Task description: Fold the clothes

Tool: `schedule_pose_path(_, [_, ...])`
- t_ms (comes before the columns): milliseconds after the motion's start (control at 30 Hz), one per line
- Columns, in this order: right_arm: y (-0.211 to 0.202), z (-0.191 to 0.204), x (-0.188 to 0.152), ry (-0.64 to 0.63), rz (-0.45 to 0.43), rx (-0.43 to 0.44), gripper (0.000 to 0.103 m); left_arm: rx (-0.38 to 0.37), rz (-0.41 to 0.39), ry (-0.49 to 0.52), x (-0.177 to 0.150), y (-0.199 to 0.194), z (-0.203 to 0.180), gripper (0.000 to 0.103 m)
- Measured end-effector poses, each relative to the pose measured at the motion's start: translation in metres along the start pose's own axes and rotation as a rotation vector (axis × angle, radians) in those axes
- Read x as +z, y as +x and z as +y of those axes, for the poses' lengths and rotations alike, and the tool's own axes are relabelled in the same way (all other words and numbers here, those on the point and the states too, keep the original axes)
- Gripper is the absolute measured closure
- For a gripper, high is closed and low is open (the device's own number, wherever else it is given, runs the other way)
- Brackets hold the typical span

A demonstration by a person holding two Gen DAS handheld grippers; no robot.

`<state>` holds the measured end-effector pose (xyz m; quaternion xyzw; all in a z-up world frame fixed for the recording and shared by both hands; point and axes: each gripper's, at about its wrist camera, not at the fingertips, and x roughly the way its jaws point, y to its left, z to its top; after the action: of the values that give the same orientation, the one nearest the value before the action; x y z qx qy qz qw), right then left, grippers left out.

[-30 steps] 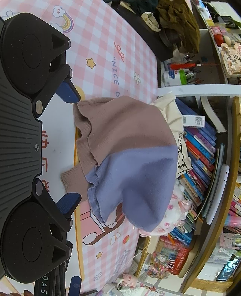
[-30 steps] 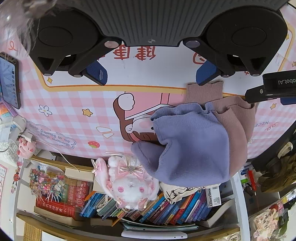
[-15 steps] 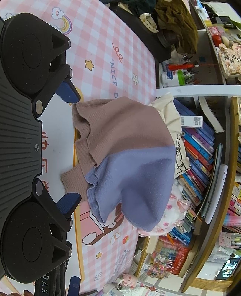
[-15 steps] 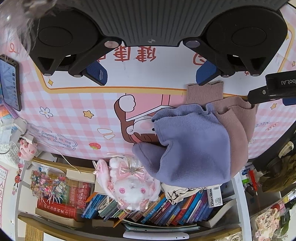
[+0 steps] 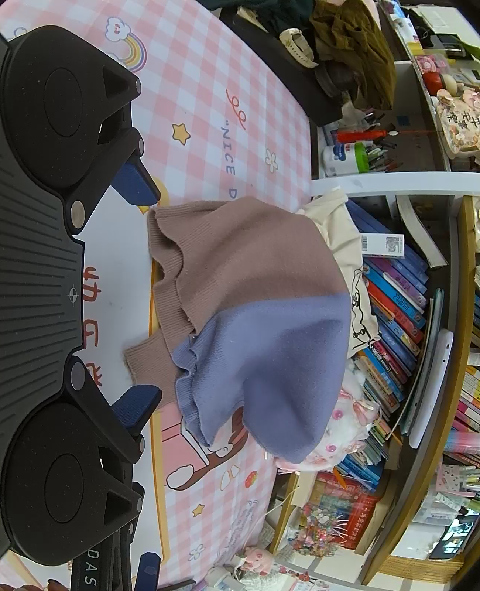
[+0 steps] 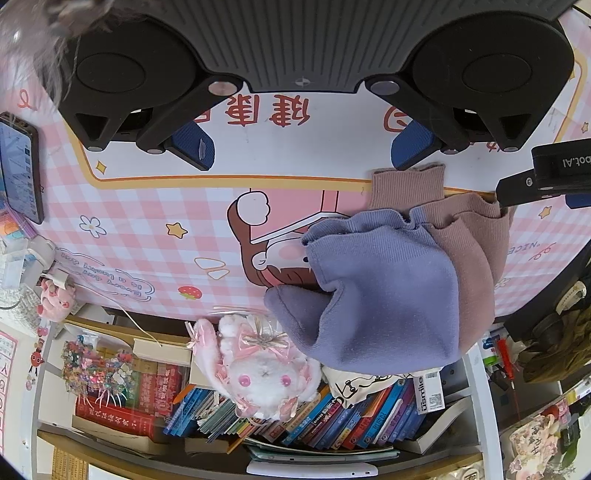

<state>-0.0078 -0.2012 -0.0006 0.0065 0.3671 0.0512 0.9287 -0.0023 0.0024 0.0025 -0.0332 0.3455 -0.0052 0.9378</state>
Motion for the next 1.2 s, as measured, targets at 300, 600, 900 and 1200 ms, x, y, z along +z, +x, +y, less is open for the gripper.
schedule_pose_path(300, [-0.001, 0.001, -0.0002, -0.001, -0.002, 0.003, 0.0, 0.002, -0.004, -0.001, -0.0008, -0.0017, 0.0015, 0.0])
schedule_pose_path(600, [-0.0007, 0.0012, 0.0011, 0.0, -0.006, 0.003, 0.0, -0.006, -0.014, 0.001, 0.0004, -0.003, 0.0026, 0.0])
schedule_pose_path(900, [0.0003, -0.0002, 0.0012, 0.014, -0.005, 0.004, 0.0, 0.0, -0.018, 0.01, 0.0022, -0.0033, 0.002, 0.0])
schedule_pose_path(1200, [0.0028, -0.0005, 0.0009, 0.012, 0.002, 0.015, 0.0, -0.014, -0.024, 0.021, 0.0024, -0.0049, -0.0006, 0.0])
